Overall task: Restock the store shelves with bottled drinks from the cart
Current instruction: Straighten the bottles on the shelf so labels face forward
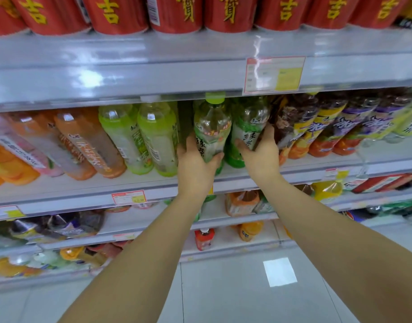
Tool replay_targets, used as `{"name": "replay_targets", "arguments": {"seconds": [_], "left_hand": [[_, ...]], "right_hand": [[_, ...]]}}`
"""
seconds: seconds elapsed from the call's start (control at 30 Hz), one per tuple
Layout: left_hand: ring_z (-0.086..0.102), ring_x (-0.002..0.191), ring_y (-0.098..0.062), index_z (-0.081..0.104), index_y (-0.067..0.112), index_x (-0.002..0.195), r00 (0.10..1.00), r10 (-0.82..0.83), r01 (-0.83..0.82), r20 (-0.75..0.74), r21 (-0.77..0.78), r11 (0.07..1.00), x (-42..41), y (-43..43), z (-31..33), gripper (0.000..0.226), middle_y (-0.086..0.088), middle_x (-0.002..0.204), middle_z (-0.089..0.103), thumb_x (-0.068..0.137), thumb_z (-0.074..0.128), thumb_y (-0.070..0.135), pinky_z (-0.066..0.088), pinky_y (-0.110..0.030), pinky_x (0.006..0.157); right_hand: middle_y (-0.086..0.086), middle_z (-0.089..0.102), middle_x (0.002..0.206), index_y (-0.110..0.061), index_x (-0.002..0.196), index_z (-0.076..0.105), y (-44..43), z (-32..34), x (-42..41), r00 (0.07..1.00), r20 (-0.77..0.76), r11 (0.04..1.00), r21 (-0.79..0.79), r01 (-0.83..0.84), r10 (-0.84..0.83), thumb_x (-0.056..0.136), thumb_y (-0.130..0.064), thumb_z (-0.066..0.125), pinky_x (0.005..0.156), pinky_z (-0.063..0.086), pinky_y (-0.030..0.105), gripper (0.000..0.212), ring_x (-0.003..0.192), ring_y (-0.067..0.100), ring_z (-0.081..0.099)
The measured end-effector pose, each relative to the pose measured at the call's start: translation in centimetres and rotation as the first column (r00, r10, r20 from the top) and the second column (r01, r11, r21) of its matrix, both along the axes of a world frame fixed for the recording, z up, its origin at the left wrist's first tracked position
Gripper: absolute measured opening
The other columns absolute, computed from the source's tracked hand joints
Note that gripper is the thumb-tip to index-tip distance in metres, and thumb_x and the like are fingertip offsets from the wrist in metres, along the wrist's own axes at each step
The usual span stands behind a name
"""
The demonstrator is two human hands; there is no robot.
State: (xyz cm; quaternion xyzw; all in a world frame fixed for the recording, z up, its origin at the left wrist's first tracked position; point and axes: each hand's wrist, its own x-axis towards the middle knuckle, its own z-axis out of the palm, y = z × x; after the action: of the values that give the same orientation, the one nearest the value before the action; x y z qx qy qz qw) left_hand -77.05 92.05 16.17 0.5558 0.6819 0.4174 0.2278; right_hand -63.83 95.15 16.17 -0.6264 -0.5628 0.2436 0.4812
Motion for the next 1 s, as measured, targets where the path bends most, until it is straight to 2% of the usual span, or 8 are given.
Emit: {"name": "replay_targets", "arguments": {"seconds": [0.2,0.3,0.37,0.47,0.53,0.67,0.8,1.0], "left_hand": [[0.054,0.097,-0.027,0.038,-0.001,0.112,0.983,0.094,-0.103,0.155,0.048,0.994,2.3,1.0,-0.4,0.069,-0.015,0.114,0.049,0.068,0.082,0.027,0.038,-0.021,0.068],[0.054,0.101,-0.031,0.033,0.001,0.109,0.973,0.132,-0.142,0.191,0.04,0.989,3.3,1.1,-0.5,0.069,-0.015,0.112,0.05,0.068,0.081,0.029,0.048,-0.038,0.073],[0.052,0.11,-0.03,0.029,0.002,0.12,0.977,0.087,-0.096,0.195,0.036,0.995,3.2,0.8,-1.0,0.075,-0.014,0.121,0.048,0.07,0.079,0.027,0.05,-0.045,0.083],[0.048,0.119,-0.021,0.019,0.014,0.141,0.972,-0.043,0.039,0.23,0.019,0.999,2.0,-0.1,-2.0,0.085,-0.009,0.134,0.045,0.076,0.073,0.021,0.045,-0.036,0.095],[0.049,0.111,-0.012,0.027,0.013,0.139,0.978,-0.08,0.079,0.195,0.009,0.997,1.2,-0.3,-2.4,0.072,-0.006,0.131,0.049,0.081,0.069,0.017,0.041,-0.025,0.088],[0.054,0.111,-0.022,0.038,0.006,0.131,0.991,-0.067,0.063,0.117,0.031,0.998,0.6,0.9,-2.7,0.059,-0.011,0.124,0.054,0.082,0.069,0.013,0.039,-0.022,0.082],[0.051,0.113,-0.019,0.038,0.008,0.133,0.992,-0.084,0.082,0.09,0.017,0.996,0.3,1.7,-2.8,0.062,-0.008,0.124,0.053,0.081,0.071,0.017,0.034,-0.014,0.081],[0.048,0.11,-0.012,0.038,0.011,0.132,0.983,-0.147,0.15,0.108,-0.014,0.989,-0.4,2.8,-2.9,0.061,-0.005,0.125,0.052,0.081,0.071,0.019,0.035,-0.016,0.082]], "right_hand": [[0.011,0.058,0.124,-0.006,0.133,0.036,-0.5,-0.1,0.5,1.0,-0.011,1.0,-0.014,-0.019,0.018,0.08,-0.015,0.07,0.083,0.042,0.02,0.064,0.113,0.025,0.056],[0.009,0.058,0.125,-0.008,0.136,0.034,-0.8,0.1,0.8,0.999,-0.015,0.999,-0.03,-0.045,0.044,0.08,-0.015,0.071,0.084,0.042,0.02,0.067,0.112,0.022,0.056],[0.006,0.059,0.124,-0.01,0.136,0.035,-1.1,0.0,1.0,0.997,-0.034,0.996,-0.049,-0.073,0.071,0.081,-0.013,0.07,0.087,0.044,0.022,0.066,0.112,0.019,0.057],[0.0,0.056,0.123,-0.01,0.139,0.033,-2.0,-1.0,1.5,0.992,-0.062,0.991,-0.076,-0.112,0.107,0.082,-0.01,0.068,0.097,0.047,0.031,0.067,0.115,0.016,0.055],[0.0,0.051,0.129,-0.011,0.141,0.03,-2.6,-1.9,1.8,0.993,-0.023,0.991,-0.07,-0.115,0.114,0.084,-0.011,0.066,0.102,0.043,0.036,0.068,0.122,0.016,0.049],[0.007,0.048,0.135,-0.01,0.141,0.029,-2.5,-3.0,1.8,0.992,0.041,0.991,-0.064,-0.114,0.116,0.085,-0.012,0.064,0.104,0.041,0.04,0.066,0.125,0.02,0.045],[0.01,0.054,0.128,-0.009,0.138,0.034,-1.3,-2.7,1.7,0.989,0.083,0.991,-0.059,-0.12,0.124,0.083,-0.011,0.065,0.099,0.044,0.036,0.063,0.12,0.023,0.051],[0.015,0.056,0.126,-0.005,0.137,0.034,-0.4,-3.0,1.2,0.983,0.164,0.996,-0.048,-0.079,0.086,0.086,-0.01,0.064,0.088,0.041,0.025,0.059,0.115,0.028,0.053]]}}
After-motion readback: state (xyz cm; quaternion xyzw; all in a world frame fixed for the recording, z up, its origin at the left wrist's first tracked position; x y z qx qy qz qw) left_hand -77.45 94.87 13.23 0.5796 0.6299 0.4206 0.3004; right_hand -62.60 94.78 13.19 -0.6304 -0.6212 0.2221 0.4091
